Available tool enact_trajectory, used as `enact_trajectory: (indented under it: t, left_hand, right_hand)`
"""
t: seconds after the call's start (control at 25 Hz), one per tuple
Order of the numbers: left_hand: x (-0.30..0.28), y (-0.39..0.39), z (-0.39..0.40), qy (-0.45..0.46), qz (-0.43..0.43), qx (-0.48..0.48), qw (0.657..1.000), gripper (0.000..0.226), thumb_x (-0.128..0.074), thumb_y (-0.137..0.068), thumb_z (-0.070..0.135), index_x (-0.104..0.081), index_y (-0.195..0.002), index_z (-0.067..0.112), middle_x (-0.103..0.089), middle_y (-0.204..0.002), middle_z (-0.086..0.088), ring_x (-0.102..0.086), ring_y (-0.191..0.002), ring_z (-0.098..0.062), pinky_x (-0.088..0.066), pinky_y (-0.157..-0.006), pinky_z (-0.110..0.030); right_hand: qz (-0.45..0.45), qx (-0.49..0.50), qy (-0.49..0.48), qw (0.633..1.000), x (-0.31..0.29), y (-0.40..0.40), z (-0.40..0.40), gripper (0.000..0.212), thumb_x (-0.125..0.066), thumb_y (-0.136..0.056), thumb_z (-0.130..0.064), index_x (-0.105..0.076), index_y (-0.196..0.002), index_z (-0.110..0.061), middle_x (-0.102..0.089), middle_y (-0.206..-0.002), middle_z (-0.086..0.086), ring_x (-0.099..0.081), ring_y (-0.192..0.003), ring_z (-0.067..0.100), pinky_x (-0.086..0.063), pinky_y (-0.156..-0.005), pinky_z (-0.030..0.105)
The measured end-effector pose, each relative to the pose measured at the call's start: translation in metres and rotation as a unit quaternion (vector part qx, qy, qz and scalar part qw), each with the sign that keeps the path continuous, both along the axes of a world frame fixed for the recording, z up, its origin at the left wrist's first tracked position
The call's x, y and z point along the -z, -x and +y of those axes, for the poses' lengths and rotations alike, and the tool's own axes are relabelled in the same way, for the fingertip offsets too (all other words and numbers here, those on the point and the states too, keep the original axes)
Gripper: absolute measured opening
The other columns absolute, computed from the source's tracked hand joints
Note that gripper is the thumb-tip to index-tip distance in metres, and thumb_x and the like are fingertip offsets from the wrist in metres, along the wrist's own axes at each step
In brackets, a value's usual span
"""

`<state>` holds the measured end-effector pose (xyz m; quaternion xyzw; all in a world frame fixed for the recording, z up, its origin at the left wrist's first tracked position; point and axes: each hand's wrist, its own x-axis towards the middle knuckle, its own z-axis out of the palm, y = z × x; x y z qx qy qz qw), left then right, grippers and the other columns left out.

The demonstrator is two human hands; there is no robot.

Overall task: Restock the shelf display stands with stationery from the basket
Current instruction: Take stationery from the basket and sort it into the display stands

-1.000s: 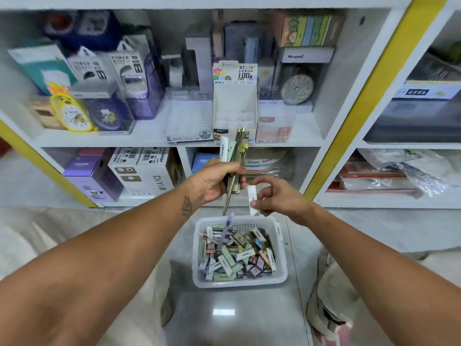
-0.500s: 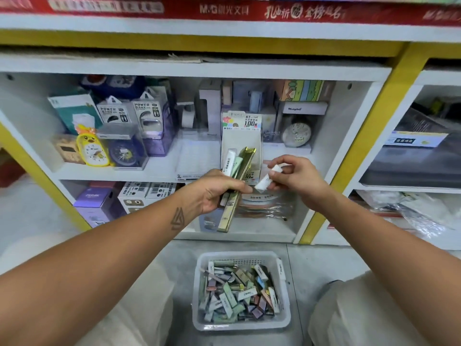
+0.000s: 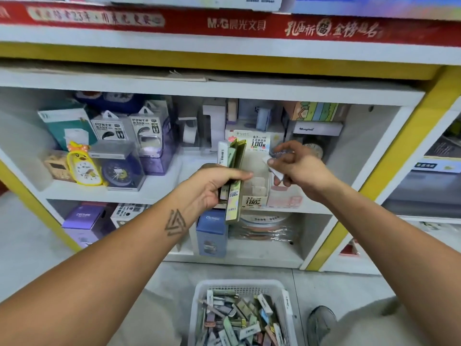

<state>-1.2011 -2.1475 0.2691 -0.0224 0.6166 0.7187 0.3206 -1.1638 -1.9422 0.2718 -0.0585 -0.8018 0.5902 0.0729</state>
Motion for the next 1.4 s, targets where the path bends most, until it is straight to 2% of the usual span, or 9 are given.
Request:
enact_trajectory:
  t: [0.2, 0.36, 0.48, 0.56, 0.68, 0.8, 1.0, 1.28, 1.4]
  left_hand:
    - [-0.004, 0.022, -0.017, 0.032, 0.005, -0.044, 0.998, 0.024, -0.080, -0.073, 0.000, -0.068, -0.094, 0.005, -0.067, -0.062, -0.006, -0.064, -0.045, -0.018, -0.055, -0.044, -0.031]
    - [-0.011, 0.031, -0.037, 0.055, 0.027, -0.094, 0.994, 0.025, -0.083, -0.070, 0.000, -0.063, -0.080, 0.011, -0.063, -0.052, 0.000, -0.058, -0.040, -0.010, -0.047, -0.041, -0.019]
    - [-0.013, 0.033, -0.056, 0.070, 0.027, -0.129, 0.989, 0.029, -0.084, -0.068, 0.000, -0.065, -0.088, 0.008, -0.065, -0.058, -0.001, -0.060, -0.046, -0.012, -0.048, -0.044, -0.020]
    - [-0.012, 0.033, -0.067, 0.082, 0.024, -0.142, 0.986, 0.040, -0.085, -0.065, 0.000, -0.067, -0.101, 0.005, -0.068, -0.071, -0.006, -0.063, -0.056, -0.016, -0.051, -0.048, -0.024]
    - [-0.009, 0.036, -0.081, 0.099, 0.022, -0.163, 0.981, 0.043, -0.087, -0.062, 0.000, -0.069, -0.101, 0.002, -0.070, -0.078, -0.009, -0.065, -0.061, -0.020, -0.055, -0.049, -0.027]
    - [-0.003, 0.044, -0.096, 0.112, 0.015, -0.172, 0.979, 0.045, -0.089, -0.058, 0.001, -0.070, -0.099, 0.003, -0.071, -0.078, -0.010, -0.066, -0.063, -0.022, -0.057, -0.056, -0.033]
    - [0.006, 0.050, -0.125, 0.133, 0.000, -0.181, 0.974, 0.051, -0.091, -0.056, 0.003, -0.069, -0.102, 0.001, -0.072, -0.089, -0.015, -0.067, -0.067, -0.024, -0.057, -0.053, -0.034]
    - [0.015, 0.054, -0.148, 0.134, -0.011, -0.183, 0.974, 0.055, -0.089, -0.060, 0.002, -0.066, -0.111, 0.000, -0.072, -0.096, -0.015, -0.069, -0.083, -0.028, -0.059, -0.067, -0.043]
    - [0.014, 0.055, -0.152, 0.128, -0.014, -0.182, 0.975, 0.054, -0.089, -0.061, 0.003, -0.067, -0.110, 0.000, -0.072, -0.100, -0.017, -0.070, -0.086, -0.029, -0.060, -0.064, -0.041]
  right_hand:
    - [-0.002, 0.020, -0.049, 0.999, 0.000, 0.019, -0.005, 0.020, -0.075, -0.083, 0.005, -0.069, -0.100, -0.005, -0.072, -0.096, 0.020, -0.067, -0.061, 0.018, -0.053, -0.057, 0.023]
    - [0.010, 0.010, -0.056, 0.998, -0.006, 0.030, -0.017, 0.016, -0.078, -0.080, 0.003, -0.074, -0.088, -0.011, -0.065, -0.080, 0.016, -0.064, -0.051, 0.014, -0.053, -0.049, 0.020]
    - [0.012, -0.017, -0.038, 0.999, -0.006, 0.041, -0.036, 0.021, -0.079, -0.079, 0.002, -0.077, -0.079, -0.020, -0.073, -0.085, 0.008, -0.067, -0.073, 0.016, -0.059, -0.075, 0.023]
    - [0.010, -0.032, -0.061, 0.998, -0.002, 0.049, -0.048, 0.021, -0.075, -0.085, -0.002, -0.077, -0.083, -0.023, -0.076, -0.093, 0.008, -0.072, -0.083, 0.025, -0.060, -0.087, 0.038]
    - [0.043, -0.051, -0.171, 0.983, 0.004, 0.059, -0.067, 0.030, -0.075, -0.083, -0.001, -0.070, -0.088, -0.030, -0.070, -0.092, 0.007, -0.065, -0.075, 0.020, -0.057, -0.076, 0.036]
    - [0.050, -0.039, -0.175, 0.983, 0.009, 0.070, -0.083, 0.035, -0.081, -0.076, -0.002, -0.067, -0.080, -0.034, -0.068, -0.086, 0.002, -0.059, -0.063, 0.009, -0.057, -0.071, 0.026]
    - [0.063, -0.074, -0.195, 0.976, 0.030, 0.079, -0.114, 0.022, -0.070, -0.088, -0.003, -0.074, -0.100, -0.021, -0.073, -0.081, 0.001, -0.072, -0.072, 0.013, -0.060, -0.081, 0.035]
    - [0.074, -0.111, -0.259, 0.957, 0.050, 0.090, -0.151, 0.014, -0.071, -0.089, -0.014, -0.062, -0.091, -0.026, -0.068, -0.081, -0.008, -0.067, -0.077, 0.009, -0.058, -0.076, 0.033]
    - [0.079, -0.121, -0.277, 0.950, 0.054, 0.092, -0.157, 0.015, -0.072, -0.089, -0.015, -0.062, -0.092, -0.026, -0.068, -0.082, -0.010, -0.066, -0.078, 0.006, -0.058, -0.076, 0.031]
